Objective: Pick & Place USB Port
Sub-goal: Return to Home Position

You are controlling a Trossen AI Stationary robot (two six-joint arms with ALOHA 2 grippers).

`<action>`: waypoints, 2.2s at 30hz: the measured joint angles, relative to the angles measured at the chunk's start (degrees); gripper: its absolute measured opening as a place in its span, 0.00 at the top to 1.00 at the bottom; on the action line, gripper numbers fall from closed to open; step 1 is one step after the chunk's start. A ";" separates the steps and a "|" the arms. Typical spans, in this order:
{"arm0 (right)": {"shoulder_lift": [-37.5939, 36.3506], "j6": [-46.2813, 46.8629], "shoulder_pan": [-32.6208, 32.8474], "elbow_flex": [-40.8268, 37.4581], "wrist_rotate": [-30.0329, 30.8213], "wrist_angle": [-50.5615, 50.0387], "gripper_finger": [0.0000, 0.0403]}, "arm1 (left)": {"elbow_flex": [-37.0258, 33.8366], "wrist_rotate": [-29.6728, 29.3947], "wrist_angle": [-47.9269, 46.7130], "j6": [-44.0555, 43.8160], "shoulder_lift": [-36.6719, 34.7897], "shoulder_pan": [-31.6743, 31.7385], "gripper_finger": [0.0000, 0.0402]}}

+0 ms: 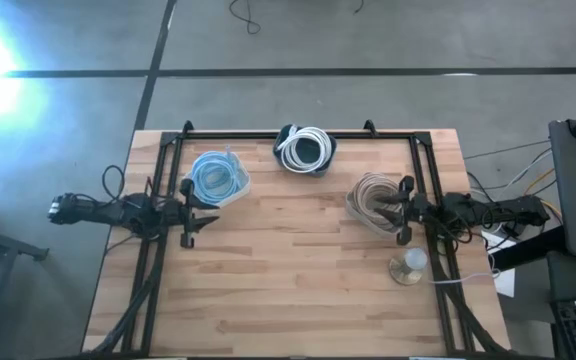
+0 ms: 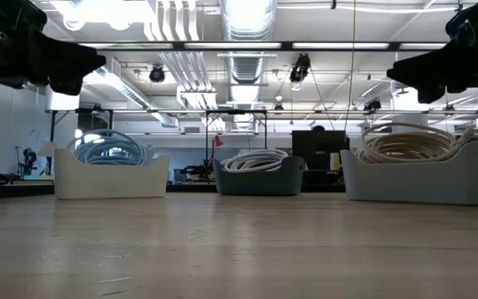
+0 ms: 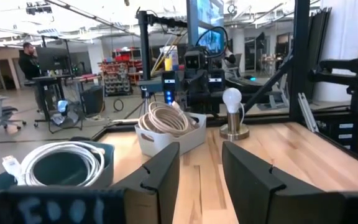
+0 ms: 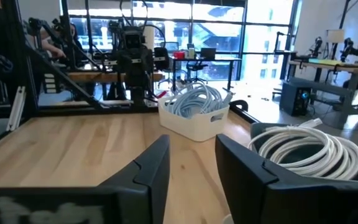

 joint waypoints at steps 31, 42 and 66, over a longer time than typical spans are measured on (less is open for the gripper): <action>0.02 -1.56 0.00 0.03 -0.05 -0.02 0.71 | -0.05 -0.07 -1.89 0.02 0.01 -0.04 0.66; 0.02 -1.56 0.00 0.04 -0.05 -0.04 0.68 | -0.05 -0.07 -1.85 0.02 0.01 0.00 0.66; 0.02 -1.56 -0.02 0.07 -0.05 -0.04 0.72 | -0.05 -0.07 -1.85 0.02 0.01 -0.04 0.66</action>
